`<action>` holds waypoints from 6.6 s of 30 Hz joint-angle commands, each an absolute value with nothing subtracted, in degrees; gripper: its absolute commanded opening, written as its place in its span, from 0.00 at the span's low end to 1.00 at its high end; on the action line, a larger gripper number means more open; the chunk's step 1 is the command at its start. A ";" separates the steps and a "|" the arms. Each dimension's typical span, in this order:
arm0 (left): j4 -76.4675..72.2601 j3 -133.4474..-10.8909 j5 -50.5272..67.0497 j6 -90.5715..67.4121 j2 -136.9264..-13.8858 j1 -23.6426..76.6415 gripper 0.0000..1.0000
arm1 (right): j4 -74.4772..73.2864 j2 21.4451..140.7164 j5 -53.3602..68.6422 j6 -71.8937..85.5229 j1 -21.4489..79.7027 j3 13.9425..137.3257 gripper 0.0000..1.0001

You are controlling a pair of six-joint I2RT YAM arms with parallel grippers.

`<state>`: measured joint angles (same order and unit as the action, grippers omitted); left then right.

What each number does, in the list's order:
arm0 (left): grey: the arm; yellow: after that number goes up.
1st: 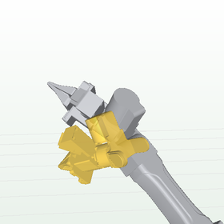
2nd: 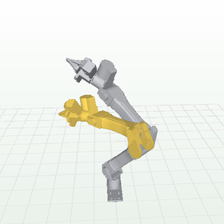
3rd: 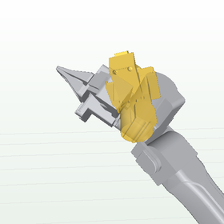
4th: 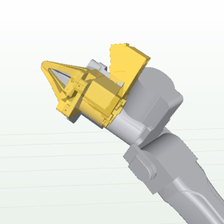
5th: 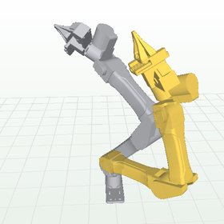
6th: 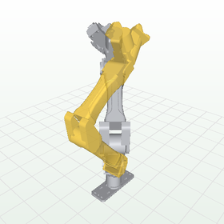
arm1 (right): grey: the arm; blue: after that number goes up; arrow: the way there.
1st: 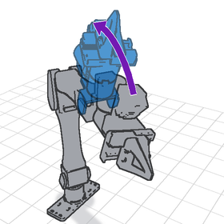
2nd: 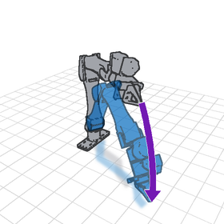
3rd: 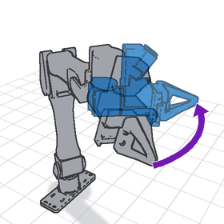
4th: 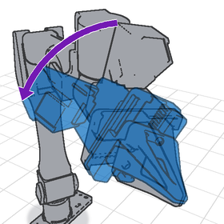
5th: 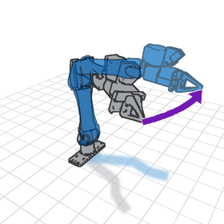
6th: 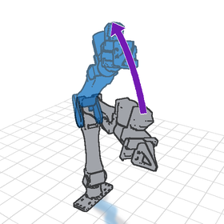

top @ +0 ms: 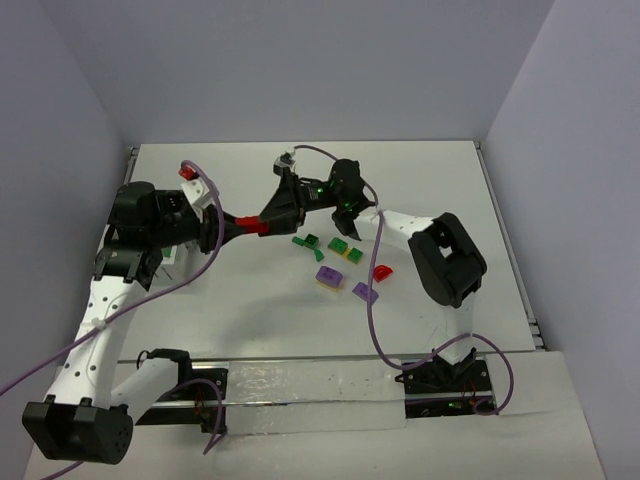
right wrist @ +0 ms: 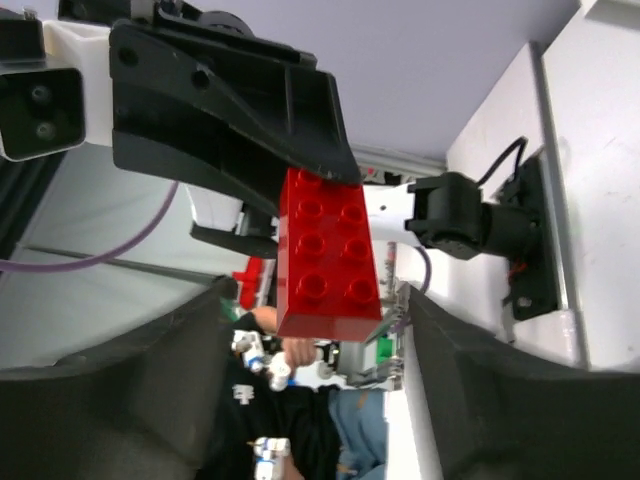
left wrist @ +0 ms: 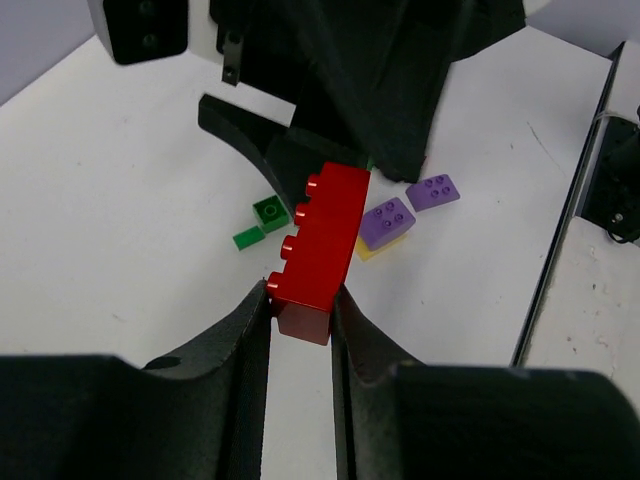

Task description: Sort the legos into containers by color

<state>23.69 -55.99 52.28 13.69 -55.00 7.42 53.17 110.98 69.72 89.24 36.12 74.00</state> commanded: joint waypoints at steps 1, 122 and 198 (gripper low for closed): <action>31.15 -61.65 48.16 12.51 -54.02 6.85 0.00 | 55.08 110.54 71.45 85.78 36.00 76.64 0.91; 47.26 -82.44 23.99 25.31 -77.70 7.03 0.69 | -40.20 98.23 12.13 -9.43 18.34 60.88 0.94; 14.78 -61.33 75.48 -28.88 -76.74 12.78 0.70 | -40.97 94.23 20.07 -14.46 50.67 97.97 0.34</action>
